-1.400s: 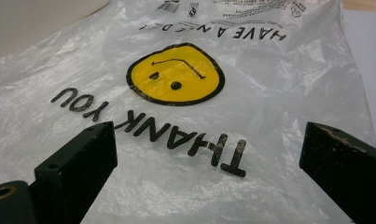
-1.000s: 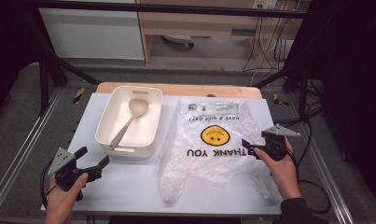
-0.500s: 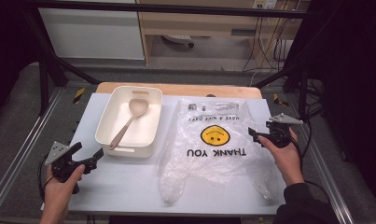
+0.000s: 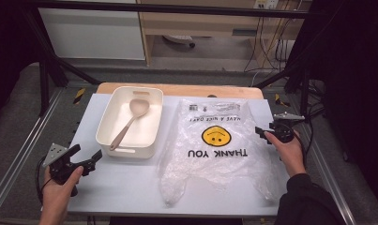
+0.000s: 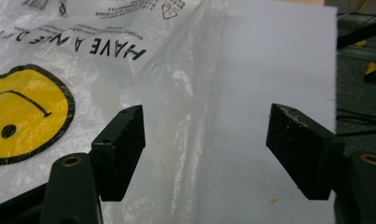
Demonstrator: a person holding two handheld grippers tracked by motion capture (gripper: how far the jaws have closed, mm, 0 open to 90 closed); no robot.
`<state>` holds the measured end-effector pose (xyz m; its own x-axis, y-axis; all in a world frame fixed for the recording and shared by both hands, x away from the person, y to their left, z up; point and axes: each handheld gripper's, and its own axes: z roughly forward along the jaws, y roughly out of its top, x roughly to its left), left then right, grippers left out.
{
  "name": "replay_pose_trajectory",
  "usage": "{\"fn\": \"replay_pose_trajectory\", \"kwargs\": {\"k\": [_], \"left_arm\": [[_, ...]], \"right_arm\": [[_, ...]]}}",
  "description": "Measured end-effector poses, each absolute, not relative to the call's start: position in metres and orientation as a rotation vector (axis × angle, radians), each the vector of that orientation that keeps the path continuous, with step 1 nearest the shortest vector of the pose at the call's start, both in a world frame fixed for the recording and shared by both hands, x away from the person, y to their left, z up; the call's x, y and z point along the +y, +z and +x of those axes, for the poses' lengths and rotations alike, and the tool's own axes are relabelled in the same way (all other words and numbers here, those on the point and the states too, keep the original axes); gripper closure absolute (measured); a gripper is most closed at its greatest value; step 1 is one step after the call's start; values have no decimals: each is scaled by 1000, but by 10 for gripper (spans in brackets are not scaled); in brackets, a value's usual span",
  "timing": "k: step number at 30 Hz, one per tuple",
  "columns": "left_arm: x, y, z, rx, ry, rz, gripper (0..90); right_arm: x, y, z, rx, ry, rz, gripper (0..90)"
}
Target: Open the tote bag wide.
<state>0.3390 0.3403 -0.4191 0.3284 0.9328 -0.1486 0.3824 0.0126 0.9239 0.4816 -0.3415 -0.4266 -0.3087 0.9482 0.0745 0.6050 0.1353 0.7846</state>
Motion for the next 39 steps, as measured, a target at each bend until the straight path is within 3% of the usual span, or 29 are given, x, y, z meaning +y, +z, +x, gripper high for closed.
{"fn": "replay_pose_trajectory", "kwargs": {"k": [4,12,17,19,39], "left_arm": [[340,-419,339,1231,667,1573,61],[337,-420,340,1218,665,1589,67],[337,-420,340,1225,665,1591,70],[337,-420,340,1224,667,1593,71],[336,-420,341,1225,671,1591,76]], "right_arm": [[-335,-435,486,2028,1015,1486,336],[-331,-446,495,2065,1015,1474,576],[-330,-450,497,2083,1038,1471,838],[-332,-452,499,2080,1062,1480,900],[-352,-458,515,1776,1012,1727,900]]}}
